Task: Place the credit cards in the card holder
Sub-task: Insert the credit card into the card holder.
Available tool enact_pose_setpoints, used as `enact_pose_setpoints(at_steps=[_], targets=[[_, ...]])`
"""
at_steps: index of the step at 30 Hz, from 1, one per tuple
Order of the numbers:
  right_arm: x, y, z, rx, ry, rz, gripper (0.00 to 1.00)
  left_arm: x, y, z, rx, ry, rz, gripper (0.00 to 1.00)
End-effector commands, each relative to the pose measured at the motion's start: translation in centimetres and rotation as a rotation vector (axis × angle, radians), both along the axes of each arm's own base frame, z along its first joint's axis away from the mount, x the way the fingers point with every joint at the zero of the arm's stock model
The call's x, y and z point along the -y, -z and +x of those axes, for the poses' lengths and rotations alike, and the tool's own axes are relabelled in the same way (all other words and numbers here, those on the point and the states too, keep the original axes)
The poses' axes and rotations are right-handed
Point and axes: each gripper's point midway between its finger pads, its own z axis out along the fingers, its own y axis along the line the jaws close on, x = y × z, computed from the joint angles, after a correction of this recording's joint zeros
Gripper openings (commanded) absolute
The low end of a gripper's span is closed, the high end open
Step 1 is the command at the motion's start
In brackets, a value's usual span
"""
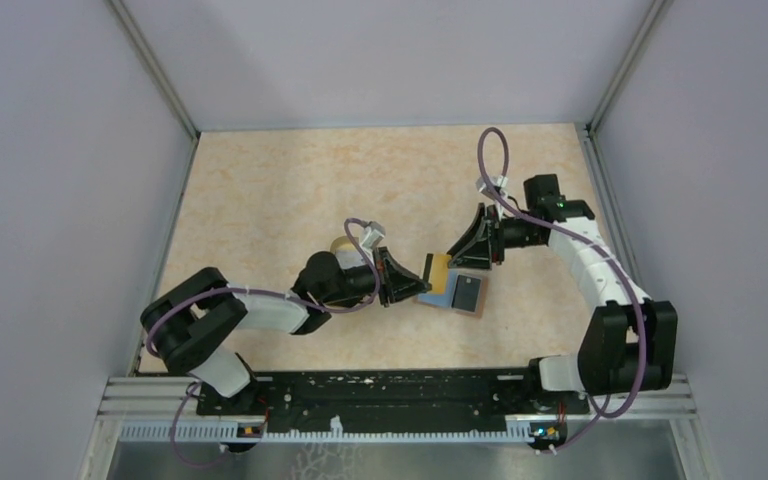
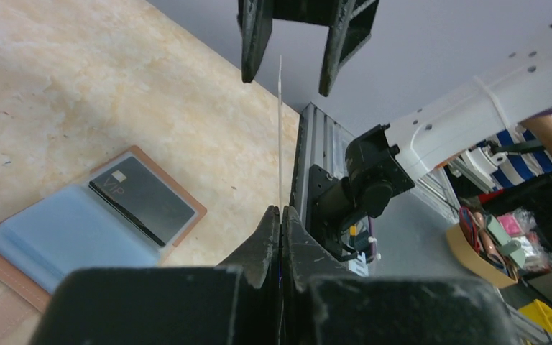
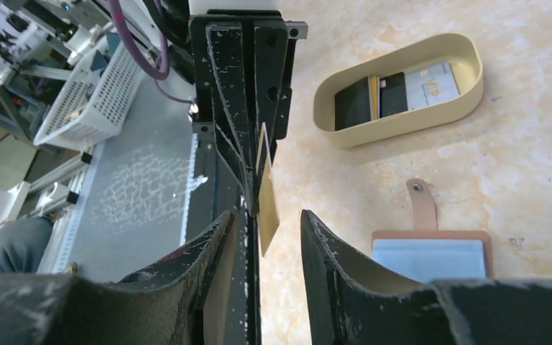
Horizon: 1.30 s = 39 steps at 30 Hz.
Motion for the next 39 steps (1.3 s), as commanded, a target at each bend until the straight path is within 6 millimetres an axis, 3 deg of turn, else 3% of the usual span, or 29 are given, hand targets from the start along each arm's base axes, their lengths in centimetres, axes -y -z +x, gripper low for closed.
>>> enact_pose_setpoints(at_steps=[1, 7, 12, 17, 21, 23, 27, 30, 33, 39], targets=[[-0.1, 0.3, -1.2, 0.068, -0.078, -0.033, 0.37, 0.1, 0.3, -1.7, 0.036, 0.123, 0.047, 0.0], [-0.7, 0.9, -1.8, 0.06, -0.123, -0.051, 0.34, 0.7, 0.4, -1.9, 0.038, 0.169, 0.074, 0.0], [-0.8, 1.1, -1.8, 0.055, -0.125, -0.059, 0.25, 1.0, 0.3, -1.7, 0.04, 0.168, 0.085, 0.0], [-1.1, 1.1, -2.0, 0.062, -0.139, -0.066, 0.0, 1.2, 0.7, -1.3, 0.03, 0.158, 0.102, 0.0], [-0.9, 1.5, -1.0, 0.068, -0.118, -0.099, 0.0, 0.8, 1.8, -0.2, -0.007, 0.077, 0.144, 0.38], [-0.4, 2.0, 0.4, 0.053, -0.058, -0.127, 0.0, -0.1, 3.3, 0.8, -0.039, -0.012, 0.194, 0.48], [2.1, 3.7, 4.2, -0.015, 0.186, -0.201, 0.0, -2.9, 7.1, 3.3, -0.137, -0.247, 0.304, 0.52], [4.0, 5.0, 6.4, -0.025, 0.37, -0.251, 0.0, -3.7, 8.9, 4.8, -0.189, -0.352, 0.369, 0.58], [4.8, 6.1, 7.1, -0.007, 0.473, -0.284, 0.0, -3.3, 11.2, 6.0, -0.223, -0.379, 0.488, 0.61], [6.4, 8.1, 7.1, -0.109, 0.625, -0.264, 0.0, -1.8, 12.6, 7.9, -0.187, -0.385, 0.567, 0.66]])
